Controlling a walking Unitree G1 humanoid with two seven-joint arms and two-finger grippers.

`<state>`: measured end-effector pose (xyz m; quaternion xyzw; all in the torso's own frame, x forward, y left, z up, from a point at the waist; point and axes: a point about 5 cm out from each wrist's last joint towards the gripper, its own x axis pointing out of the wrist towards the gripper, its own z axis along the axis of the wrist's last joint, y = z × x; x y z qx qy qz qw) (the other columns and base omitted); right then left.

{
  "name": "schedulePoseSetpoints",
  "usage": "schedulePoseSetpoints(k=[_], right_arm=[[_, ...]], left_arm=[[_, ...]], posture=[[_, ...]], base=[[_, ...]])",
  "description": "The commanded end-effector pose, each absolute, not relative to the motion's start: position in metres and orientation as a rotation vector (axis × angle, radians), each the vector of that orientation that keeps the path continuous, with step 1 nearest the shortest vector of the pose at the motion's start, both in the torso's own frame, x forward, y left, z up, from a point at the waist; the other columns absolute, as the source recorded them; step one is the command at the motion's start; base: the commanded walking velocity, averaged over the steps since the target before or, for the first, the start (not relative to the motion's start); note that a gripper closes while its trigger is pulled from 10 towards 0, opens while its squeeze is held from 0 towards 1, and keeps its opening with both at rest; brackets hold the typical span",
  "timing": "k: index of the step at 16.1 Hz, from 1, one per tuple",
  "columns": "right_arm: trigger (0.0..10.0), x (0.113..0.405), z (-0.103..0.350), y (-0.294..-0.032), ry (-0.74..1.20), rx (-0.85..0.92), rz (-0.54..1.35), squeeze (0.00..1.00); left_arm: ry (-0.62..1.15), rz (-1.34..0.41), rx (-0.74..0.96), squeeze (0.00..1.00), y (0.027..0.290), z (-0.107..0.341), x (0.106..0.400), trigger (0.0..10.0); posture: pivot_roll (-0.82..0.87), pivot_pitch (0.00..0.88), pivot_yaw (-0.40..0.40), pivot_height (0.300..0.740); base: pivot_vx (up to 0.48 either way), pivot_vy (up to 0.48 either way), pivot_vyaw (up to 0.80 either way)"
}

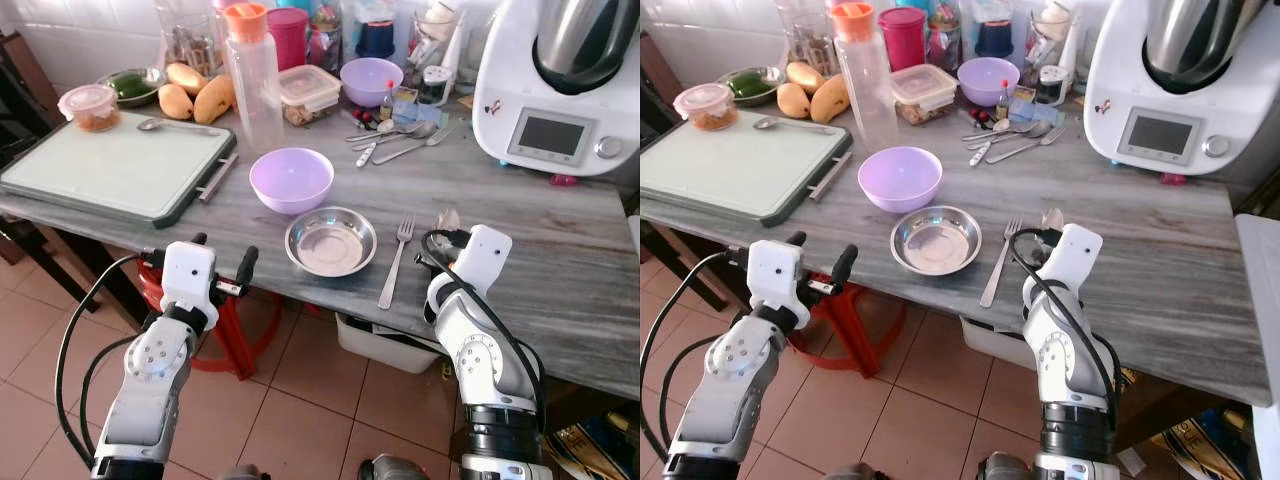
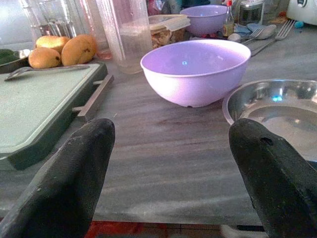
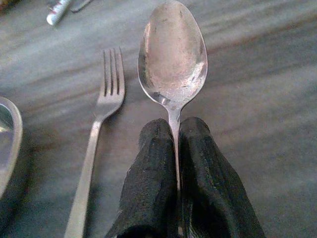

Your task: Setting the table

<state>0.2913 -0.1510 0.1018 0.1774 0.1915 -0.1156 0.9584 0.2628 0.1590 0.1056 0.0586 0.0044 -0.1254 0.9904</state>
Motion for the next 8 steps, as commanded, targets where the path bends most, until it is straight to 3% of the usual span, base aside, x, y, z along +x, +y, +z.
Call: schedulePoseSetpoints(k=[1, 8], right_arm=[[10.0, 0.2826, 0.0911, -0.1317, 0.448, 0.423, -0.220, 0.00], [10.0, 0.2896, 0.0886, -0.1251, 0.488, 0.493, -0.248, 0.00]], left_arm=[[-0.003, -0.266, 0.118, 0.00, 0.1562, 0.1098, 0.2645, 10.0], [-0.004, -0.275, 0.102, 0.00, 0.1495, 0.1098, 0.2648, 10.0]], posture=[[-0.01, 0.000, 0.025, 0.740], [-0.01, 0.000, 0.024, 0.740]], base=[[0.000, 0.000, 0.00], [0.000, 0.000, 0.00]])
